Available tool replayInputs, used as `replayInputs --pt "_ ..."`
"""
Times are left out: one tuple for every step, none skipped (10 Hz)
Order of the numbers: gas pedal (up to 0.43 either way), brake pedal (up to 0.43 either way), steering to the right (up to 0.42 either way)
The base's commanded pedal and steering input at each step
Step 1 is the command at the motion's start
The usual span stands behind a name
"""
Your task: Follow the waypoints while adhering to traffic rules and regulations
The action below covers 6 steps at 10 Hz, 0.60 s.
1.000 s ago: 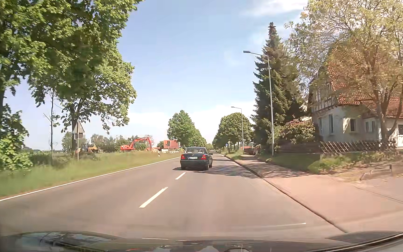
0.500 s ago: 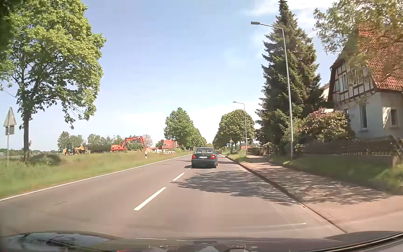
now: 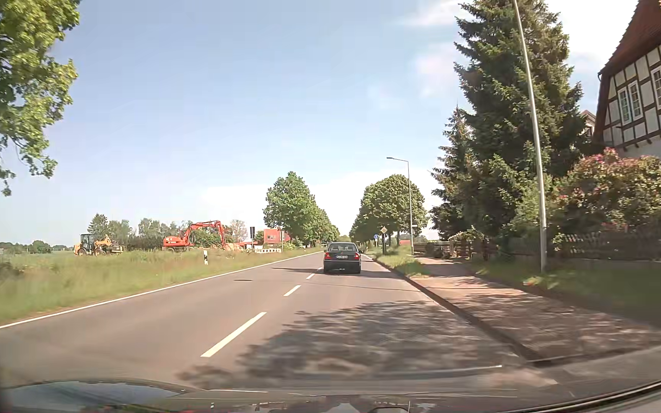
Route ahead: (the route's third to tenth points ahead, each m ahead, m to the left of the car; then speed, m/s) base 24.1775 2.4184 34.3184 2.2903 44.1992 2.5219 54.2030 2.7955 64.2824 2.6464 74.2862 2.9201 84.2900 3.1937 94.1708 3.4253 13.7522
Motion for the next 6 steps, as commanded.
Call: replayInputs --pt "0.287 0.0 0.0" --pt "0.287 0.0 0.0" --pt "0.287 0.0 0.0" --pt "0.287 0.0 0.0" --pt "0.287 0.0 0.0" --pt "0.287 0.0 0.0"
